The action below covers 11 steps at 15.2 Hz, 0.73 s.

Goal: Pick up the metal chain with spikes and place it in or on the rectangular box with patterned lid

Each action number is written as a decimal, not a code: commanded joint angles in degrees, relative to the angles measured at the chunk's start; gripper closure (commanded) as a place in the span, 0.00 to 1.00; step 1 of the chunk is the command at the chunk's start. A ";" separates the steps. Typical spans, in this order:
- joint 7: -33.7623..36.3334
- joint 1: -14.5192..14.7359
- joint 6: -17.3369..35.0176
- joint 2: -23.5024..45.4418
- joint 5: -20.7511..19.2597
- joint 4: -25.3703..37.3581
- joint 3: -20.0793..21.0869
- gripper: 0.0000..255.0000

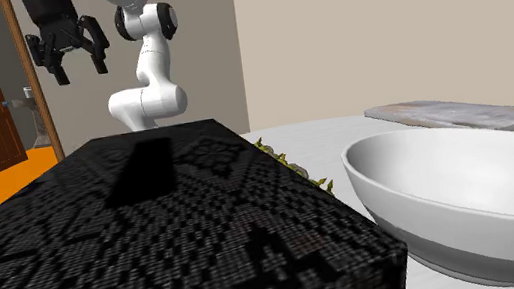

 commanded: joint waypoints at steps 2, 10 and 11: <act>1.10 0.56 1.07 0.65 0.34 0.00 1.52 0.00; 10.20 4.13 9.36 8.65 1.20 2.43 13.57 0.00; 11.40 4.42 10.31 9.98 1.01 3.04 15.07 0.00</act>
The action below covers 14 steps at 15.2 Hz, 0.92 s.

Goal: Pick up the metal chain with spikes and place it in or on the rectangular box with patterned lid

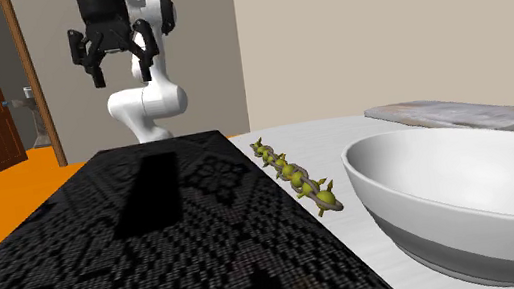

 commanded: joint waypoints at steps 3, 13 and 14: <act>5.19 1.03 4.06 6.09 -1.21 2.83 6.16 0.00; 20.91 1.95 9.29 25.25 -12.47 14.58 20.56 0.00; 22.79 2.14 9.31 27.63 -14.37 16.16 21.84 0.00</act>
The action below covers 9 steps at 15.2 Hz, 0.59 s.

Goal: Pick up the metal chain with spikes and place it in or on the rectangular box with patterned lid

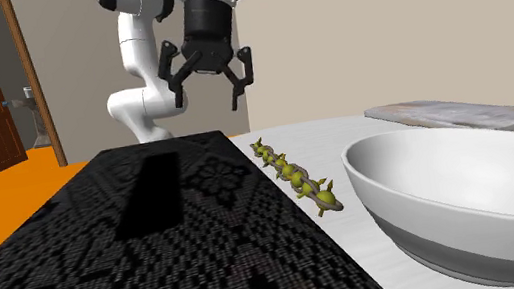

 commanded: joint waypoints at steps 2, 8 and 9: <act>6.10 0.99 -0.25 7.56 -6.12 5.08 3.75 0.00; 16.67 7.12 -4.59 24.17 -20.02 17.52 6.80 0.00; 17.99 8.70 -5.67 26.96 -22.19 19.91 6.72 0.00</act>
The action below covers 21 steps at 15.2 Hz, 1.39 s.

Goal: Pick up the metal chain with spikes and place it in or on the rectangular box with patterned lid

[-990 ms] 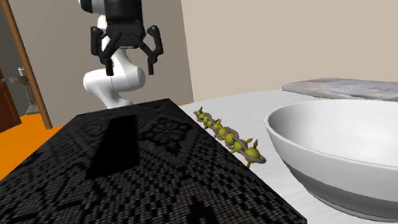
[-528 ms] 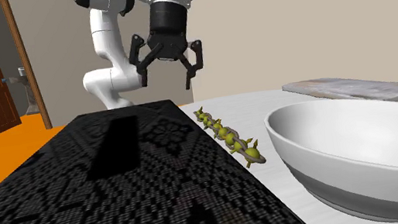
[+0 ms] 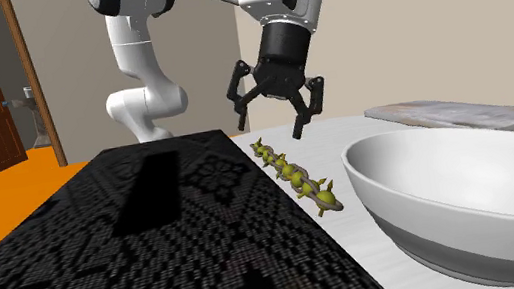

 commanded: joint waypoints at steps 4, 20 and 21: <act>3.33 3.00 -0.07 6.07 -4.91 3.10 -0.60 0.00; 3.93 2.37 2.95 6.69 -5.80 0.59 -1.17 1.00; 3.93 2.37 2.95 6.70 -5.81 0.59 -1.16 1.00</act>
